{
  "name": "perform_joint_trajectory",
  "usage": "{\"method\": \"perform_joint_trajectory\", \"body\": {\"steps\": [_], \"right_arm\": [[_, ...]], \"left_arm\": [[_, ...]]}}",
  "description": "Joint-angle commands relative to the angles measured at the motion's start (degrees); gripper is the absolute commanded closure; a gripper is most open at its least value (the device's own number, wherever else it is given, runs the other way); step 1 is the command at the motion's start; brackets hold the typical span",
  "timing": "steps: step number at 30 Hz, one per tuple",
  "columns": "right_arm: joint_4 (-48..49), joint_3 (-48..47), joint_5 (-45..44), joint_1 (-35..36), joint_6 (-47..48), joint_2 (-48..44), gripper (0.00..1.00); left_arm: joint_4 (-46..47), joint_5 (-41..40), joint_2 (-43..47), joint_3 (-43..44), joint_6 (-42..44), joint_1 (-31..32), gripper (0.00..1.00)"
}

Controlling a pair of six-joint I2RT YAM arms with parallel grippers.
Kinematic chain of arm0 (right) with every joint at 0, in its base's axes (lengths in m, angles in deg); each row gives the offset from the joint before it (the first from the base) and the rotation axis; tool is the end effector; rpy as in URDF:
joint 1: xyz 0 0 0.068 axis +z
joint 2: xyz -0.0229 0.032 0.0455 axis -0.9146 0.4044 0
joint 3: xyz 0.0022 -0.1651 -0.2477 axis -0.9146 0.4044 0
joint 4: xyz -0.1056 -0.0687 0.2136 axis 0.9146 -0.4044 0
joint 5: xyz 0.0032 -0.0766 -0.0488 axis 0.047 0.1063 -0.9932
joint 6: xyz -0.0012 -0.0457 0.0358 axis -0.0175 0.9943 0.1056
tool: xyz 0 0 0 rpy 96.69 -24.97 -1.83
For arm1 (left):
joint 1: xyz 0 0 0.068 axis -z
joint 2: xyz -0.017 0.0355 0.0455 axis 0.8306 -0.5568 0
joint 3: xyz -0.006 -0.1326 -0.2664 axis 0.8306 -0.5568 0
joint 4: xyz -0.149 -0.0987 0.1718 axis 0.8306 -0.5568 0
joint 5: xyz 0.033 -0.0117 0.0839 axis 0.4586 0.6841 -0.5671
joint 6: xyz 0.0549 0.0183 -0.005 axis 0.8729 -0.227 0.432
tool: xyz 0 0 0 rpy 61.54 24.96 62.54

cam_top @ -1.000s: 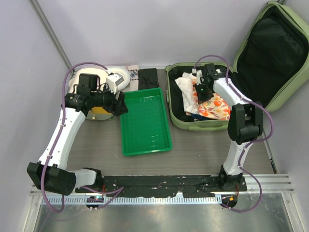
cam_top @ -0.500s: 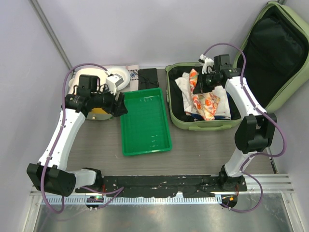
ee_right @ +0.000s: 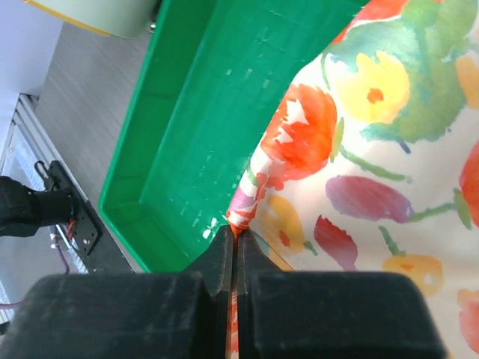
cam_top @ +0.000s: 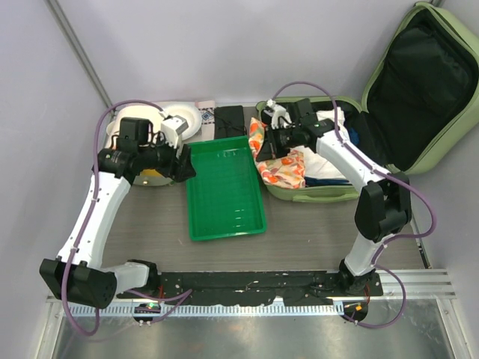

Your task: Open, take out, and arrange the luggage

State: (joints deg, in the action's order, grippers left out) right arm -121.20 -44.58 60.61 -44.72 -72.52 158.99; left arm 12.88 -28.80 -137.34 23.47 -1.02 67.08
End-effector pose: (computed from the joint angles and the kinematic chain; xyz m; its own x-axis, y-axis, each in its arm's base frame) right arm 0.3450 0.1616 0.3252 -0.7546 -0.2227 -0.6173 -0.5929 0.6344 0.4959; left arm 0.2160 -0.0626 0.3889 -0.6022 0.2707 -0.7511 0.6186 0.7530 -0.2246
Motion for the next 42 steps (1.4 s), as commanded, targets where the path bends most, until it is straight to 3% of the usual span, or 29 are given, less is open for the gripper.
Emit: {"method": "perform_joint_trajectory", "body": {"steps": [1, 12, 22, 24, 26, 29, 33, 35, 42], "right_arm": [[9.1, 1.5, 1.7, 4.0, -6.3, -1.3, 0.99], [22.5, 0.4, -0.7, 17.1, -16.0, 7.7, 0.99], [29.5, -0.5, 0.9, 19.6, -23.5, 19.2, 0.99], [29.9, -0.9, 2.2, 19.6, -23.7, 19.2, 0.69], [29.9, -2.7, 2.9, 19.3, -23.6, 18.7, 0.45], [28.9, -6.1, 5.5, 17.5, -21.6, 16.3, 0.32], [22.8, -10.7, 4.3, 13.6, -12.6, 9.7, 0.32], [15.3, -15.2, 1.1, 10.9, -7.1, 8.7, 0.32], [0.0, -16.6, -13.3, -7.7, 6.7, 4.7, 0.34]], "left_arm": [[-0.2, 0.4, 2.8, 1.6, -3.2, -1.9, 0.3], [-1.4, 0.5, 4.8, 1.0, -3.5, -5.3, 0.3], [-1.7, 0.2, 6.2, -1.3, -3.2, -6.6, 0.3], [-1.8, 0.1, 6.1, -1.4, -2.9, -6.7, 0.3], [-1.9, 0.1, 6.1, -1.4, -2.5, -6.7, 0.27], [-2.3, 2.0, 5.7, -0.3, -1.8, -6.7, 0.19], [-2.3, 5.8, 5.4, 1.7, -1.0, -6.7, 0.09], [-2.0, 5.7, 4.7, 3.4, -0.9, -6.7, 0.08], [-2.2, 4.6, 1.1, 9.1, 1.5, -6.7, 0.07]]}}
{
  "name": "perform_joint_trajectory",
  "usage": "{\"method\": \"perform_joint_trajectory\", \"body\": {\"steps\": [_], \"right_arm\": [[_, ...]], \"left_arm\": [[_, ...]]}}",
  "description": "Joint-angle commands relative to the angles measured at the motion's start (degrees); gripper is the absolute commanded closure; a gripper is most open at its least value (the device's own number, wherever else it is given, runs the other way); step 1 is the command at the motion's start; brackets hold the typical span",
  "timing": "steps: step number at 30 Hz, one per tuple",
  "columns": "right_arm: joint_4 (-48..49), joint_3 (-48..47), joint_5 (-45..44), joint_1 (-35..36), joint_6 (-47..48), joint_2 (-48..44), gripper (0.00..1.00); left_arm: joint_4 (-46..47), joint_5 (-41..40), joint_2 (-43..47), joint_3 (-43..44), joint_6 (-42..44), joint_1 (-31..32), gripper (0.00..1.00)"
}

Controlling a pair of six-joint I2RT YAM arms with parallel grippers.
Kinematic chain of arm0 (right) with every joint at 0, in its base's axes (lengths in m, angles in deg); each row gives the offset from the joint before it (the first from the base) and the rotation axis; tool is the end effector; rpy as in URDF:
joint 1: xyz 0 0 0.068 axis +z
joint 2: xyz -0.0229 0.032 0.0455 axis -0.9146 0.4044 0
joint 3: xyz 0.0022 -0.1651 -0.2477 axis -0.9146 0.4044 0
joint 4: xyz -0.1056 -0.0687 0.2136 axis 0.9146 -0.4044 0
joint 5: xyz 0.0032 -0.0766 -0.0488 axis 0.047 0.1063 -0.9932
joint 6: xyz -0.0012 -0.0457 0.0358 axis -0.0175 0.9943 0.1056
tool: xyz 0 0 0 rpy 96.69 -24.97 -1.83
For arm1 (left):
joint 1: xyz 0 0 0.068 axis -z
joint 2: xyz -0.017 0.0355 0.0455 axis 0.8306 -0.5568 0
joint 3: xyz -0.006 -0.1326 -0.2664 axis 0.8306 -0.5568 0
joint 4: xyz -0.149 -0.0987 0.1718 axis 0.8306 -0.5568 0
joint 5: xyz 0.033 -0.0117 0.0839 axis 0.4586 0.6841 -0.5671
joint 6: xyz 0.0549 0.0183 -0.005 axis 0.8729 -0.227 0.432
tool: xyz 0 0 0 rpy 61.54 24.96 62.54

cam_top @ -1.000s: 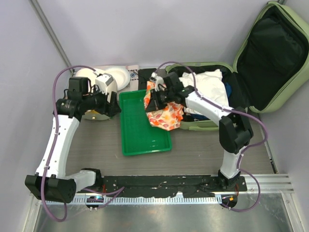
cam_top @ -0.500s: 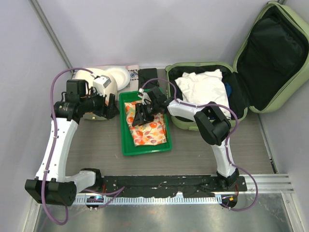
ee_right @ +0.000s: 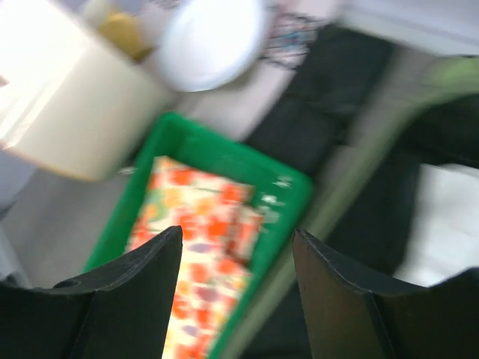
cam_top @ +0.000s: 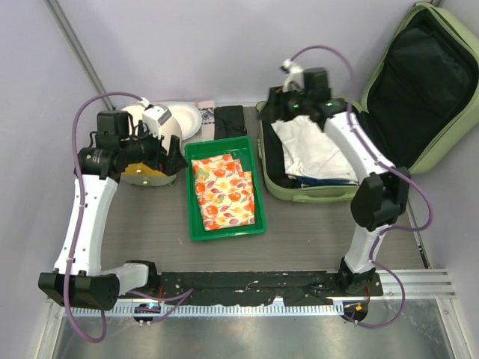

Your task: Open, take out, and arrange the luggage

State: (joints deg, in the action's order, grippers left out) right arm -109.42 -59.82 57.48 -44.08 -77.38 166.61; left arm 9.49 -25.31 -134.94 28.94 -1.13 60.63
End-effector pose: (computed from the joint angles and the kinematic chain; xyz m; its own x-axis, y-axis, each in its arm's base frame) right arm 0.3979 0.1856 0.3749 -0.5770 -0.0810 -0.8127 -0.6646 0.6250 0.4096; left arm 0.2019 -0.0386 0.4216 -0.5630 0.1890 -0.8045 0.5811 0.7827 -0.2228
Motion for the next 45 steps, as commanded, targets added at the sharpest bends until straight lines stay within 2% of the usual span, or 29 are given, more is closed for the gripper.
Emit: {"method": "perform_joint_trajectory", "body": {"steps": [1, 5, 7, 12, 22, 34, 35, 39, 41, 42, 45], "right_arm": [[-14.9, -1.2, -11.2, -9.7, 12.7, -3.1, 0.34], [-21.9, 1.5, -13.1, -13.8, 18.6, -3.9, 0.34], [-25.2, 3.1, -13.4, -14.0, 23.1, -4.1, 0.33], [-28.7, 8.2, -11.3, -13.8, 26.5, -3.2, 0.32], [-29.1, 12.3, -13.3, -10.3, 30.2, -2.6, 0.3], [-29.3, 11.2, -17.7, -8.4, 30.1, 2.3, 0.28], [-29.2, 11.1, -17.9, -8.4, 29.9, 2.5, 0.3], [-28.8, 9.5, -17.6, -8.4, 28.3, 1.7, 0.56], [-29.2, 7.9, -16.4, -8.4, 27.5, 1.0, 0.63], [-29.1, 7.5, -16.3, -8.4, 27.4, 0.6, 0.71], [-29.5, 6.1, -15.7, -8.6, 27.3, -1.0, 0.83]], "left_arm": [[1.6, 1.7, -1.4, 3.6, 1.1, -0.2, 0.07], [3.5, 3.2, -2.7, 3.4, -0.5, 0.6, 0.08], [3.8, 2.9, -4.0, 3.6, -1.1, 1.6, 0.09], [5.3, 3.0, -6.7, 4.1, -2.5, 4.8, 0.11], [7.2, 3.2, -8.9, 2.5, -3.5, 7.8, 0.11], [10.8, 3.8, -11.1, 2.4, -6.2, 8.8, 0.12], [10.9, 3.8, -11.0, 2.4, -6.4, 8.9, 0.12], [11.8, 3.6, -11.4, 2.3, -7.5, 8.9, 0.12], [12.3, 4.1, -11.8, 2.1, -7.9, 9.0, 0.13], [12.6, 4.0, -11.9, 1.9, -8.3, 9.2, 0.13], [15.5, 2.9, -12.4, 0.8, -9.6, 10.1, 0.13]]}}
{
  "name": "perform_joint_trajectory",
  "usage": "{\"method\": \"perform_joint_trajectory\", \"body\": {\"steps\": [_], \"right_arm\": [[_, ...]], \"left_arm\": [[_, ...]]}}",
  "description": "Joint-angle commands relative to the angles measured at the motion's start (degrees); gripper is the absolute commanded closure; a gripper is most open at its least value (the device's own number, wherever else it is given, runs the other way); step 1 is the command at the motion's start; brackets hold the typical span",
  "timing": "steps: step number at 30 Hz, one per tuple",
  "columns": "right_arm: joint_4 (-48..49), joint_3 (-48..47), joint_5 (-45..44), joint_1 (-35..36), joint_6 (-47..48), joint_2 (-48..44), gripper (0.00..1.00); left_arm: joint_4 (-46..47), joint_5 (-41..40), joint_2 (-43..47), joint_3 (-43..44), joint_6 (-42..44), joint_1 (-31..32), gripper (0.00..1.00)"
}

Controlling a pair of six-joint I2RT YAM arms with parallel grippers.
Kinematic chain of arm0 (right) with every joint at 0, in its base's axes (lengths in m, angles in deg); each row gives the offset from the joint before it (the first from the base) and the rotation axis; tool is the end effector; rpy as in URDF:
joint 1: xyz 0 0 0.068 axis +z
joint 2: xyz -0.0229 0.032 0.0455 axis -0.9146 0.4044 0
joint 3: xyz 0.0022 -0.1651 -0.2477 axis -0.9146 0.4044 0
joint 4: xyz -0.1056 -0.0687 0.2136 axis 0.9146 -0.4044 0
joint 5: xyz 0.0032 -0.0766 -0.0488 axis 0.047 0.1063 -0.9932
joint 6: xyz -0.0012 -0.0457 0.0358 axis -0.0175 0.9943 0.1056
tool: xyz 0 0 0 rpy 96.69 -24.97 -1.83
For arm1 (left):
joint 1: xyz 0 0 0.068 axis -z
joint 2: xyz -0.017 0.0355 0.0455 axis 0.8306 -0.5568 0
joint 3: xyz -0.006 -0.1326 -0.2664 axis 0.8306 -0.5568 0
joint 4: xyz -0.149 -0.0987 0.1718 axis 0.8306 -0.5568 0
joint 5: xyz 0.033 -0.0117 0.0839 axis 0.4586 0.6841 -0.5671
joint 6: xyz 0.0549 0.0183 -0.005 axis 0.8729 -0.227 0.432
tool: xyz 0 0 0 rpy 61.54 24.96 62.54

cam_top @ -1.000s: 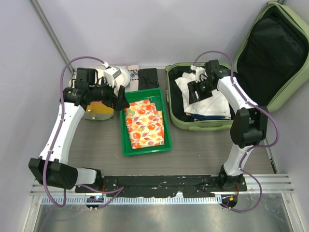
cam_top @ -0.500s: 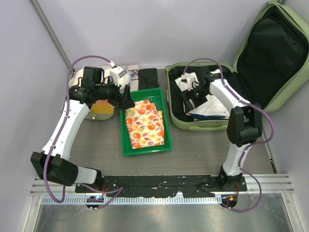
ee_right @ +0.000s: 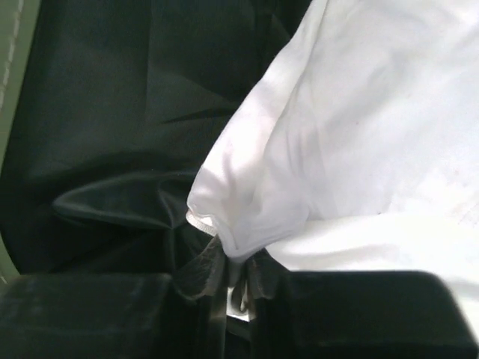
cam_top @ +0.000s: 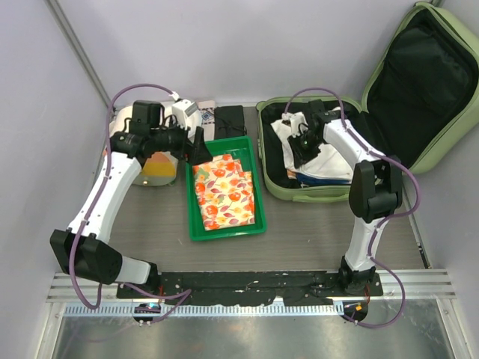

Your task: Open, take out, and arrange the luggage

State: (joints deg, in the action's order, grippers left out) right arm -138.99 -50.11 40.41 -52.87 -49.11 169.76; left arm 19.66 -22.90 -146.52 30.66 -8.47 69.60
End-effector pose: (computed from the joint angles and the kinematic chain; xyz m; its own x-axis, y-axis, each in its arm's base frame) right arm 0.3836 0.1021 0.2615 -0.7809 -0.4993 -0.3755 -0.5816 0.8004 0.1453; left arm 0.2628 -0.0877 0.4013 -0.6063 0.1828 -0.7739 0.6449 0.6825 -0.3440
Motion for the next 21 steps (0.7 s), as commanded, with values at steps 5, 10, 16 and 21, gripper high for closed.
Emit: {"method": "perform_joint_trajectory", "body": {"steps": [5, 10, 16, 21], "right_arm": [[-1.0, -5.6, 3.1, -1.2, -1.1, -6.7, 0.99], [-2.2, -7.3, 6.7, -3.2, -0.8, -9.7, 0.99], [-5.0, -7.3, 10.6, -4.5, -0.5, -12.7, 0.99], [-3.8, -4.0, 12.3, -4.8, -2.1, -16.1, 0.99]], "left_arm": [[13.3, -3.2, -3.5, -0.9, -11.5, 2.3, 0.12], [24.4, -5.7, -8.3, -0.3, -23.7, 5.5, 0.0], [26.1, -23.0, -17.3, 6.6, -39.5, 11.3, 0.0], [28.3, -26.8, -23.7, 12.5, -53.2, 15.1, 0.01]]}}
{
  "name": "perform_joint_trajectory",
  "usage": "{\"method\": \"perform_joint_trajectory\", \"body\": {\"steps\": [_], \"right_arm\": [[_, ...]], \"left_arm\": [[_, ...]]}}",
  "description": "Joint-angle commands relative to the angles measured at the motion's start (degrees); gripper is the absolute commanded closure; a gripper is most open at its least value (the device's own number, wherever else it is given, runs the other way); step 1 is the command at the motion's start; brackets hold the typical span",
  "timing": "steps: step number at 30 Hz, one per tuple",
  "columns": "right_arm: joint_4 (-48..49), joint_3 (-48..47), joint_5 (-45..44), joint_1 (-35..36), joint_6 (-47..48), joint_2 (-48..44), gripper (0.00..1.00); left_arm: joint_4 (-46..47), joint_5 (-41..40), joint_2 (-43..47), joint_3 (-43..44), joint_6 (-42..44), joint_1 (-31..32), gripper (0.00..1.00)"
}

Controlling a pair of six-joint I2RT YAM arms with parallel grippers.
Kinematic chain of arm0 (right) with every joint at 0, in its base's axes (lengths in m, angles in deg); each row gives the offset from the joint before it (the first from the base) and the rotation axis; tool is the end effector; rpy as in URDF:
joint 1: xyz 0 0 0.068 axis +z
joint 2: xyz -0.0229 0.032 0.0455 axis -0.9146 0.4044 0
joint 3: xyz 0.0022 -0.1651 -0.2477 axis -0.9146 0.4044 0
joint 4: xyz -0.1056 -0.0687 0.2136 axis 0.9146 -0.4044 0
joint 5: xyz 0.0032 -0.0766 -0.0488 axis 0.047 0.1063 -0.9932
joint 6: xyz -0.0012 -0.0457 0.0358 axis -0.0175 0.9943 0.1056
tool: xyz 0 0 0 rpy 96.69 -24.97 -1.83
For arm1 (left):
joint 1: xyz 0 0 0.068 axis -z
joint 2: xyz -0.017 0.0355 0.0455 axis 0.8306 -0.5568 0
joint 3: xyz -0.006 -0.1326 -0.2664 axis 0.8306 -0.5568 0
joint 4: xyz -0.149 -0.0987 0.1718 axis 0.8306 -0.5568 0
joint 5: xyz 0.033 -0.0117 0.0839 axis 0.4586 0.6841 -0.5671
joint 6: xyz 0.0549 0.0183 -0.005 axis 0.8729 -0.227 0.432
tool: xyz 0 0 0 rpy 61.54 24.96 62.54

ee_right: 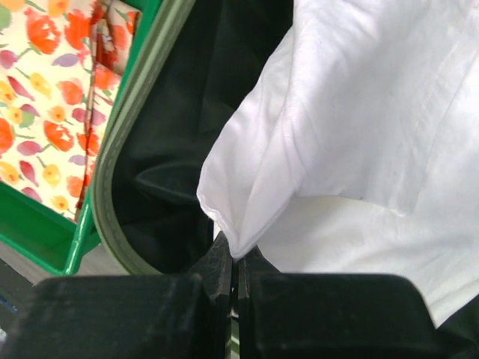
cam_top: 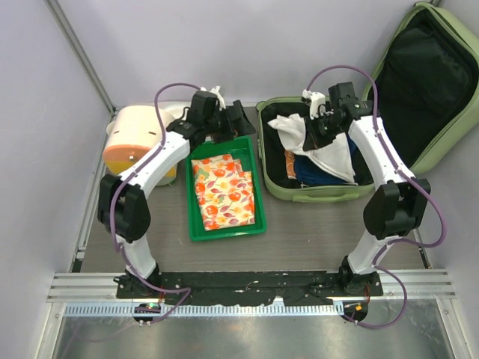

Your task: Open, take out, and arrange the luggage

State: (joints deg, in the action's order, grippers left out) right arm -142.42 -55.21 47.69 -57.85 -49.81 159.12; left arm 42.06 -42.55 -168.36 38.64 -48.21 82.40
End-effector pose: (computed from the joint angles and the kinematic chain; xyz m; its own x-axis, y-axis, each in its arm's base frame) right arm 0.3553 0.0683 0.3526 -0.7121 -0.3893 -0.5843 -0.5742 0.8018 0.1656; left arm 0.3640 -0.1921 0.3535 -0.7628 -0.2717 -0.5867 0.2152 0.7490 -0.6266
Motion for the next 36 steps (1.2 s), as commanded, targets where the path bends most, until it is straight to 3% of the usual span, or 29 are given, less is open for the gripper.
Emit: {"method": "perform_joint_trajectory", "body": {"steps": [1, 7, 12, 25, 30, 34, 36], "right_arm": [[0.2, 1.6, 5.5, 0.1, -2.4, -5.9, 0.99], [1.8, 3.4, 6.8, -0.2, -4.9, -8.3, 0.99], [2.1, 4.0, 6.5, -1.8, -5.1, -9.3, 0.99], [1.8, 3.2, 6.8, -4.9, -4.4, -9.3, 0.99], [2.7, 3.6, 7.2, -5.3, -5.3, -9.1, 0.99], [3.8, 3.9, 6.9, -5.5, -5.9, -9.1, 0.99], [4.3, 4.0, 7.0, -5.6, -6.5, -8.9, 0.99]], "left_arm": [[6.8, -8.0, -3.7, 4.8, -14.5, 2.9, 0.0], [10.8, -10.8, -11.2, 8.2, -25.2, 6.1, 0.0], [15.2, -12.0, -17.5, 11.7, -29.4, 7.9, 0.0], [24.2, -12.1, -23.9, 15.5, -42.3, 9.4, 0.0], [22.5, -17.5, -19.2, 17.9, -30.1, 10.3, 0.0], [12.1, -24.1, -16.3, 18.0, -27.1, 10.3, 0.01], [10.7, -22.9, -15.8, 17.9, -29.3, 10.3, 0.0]]}}
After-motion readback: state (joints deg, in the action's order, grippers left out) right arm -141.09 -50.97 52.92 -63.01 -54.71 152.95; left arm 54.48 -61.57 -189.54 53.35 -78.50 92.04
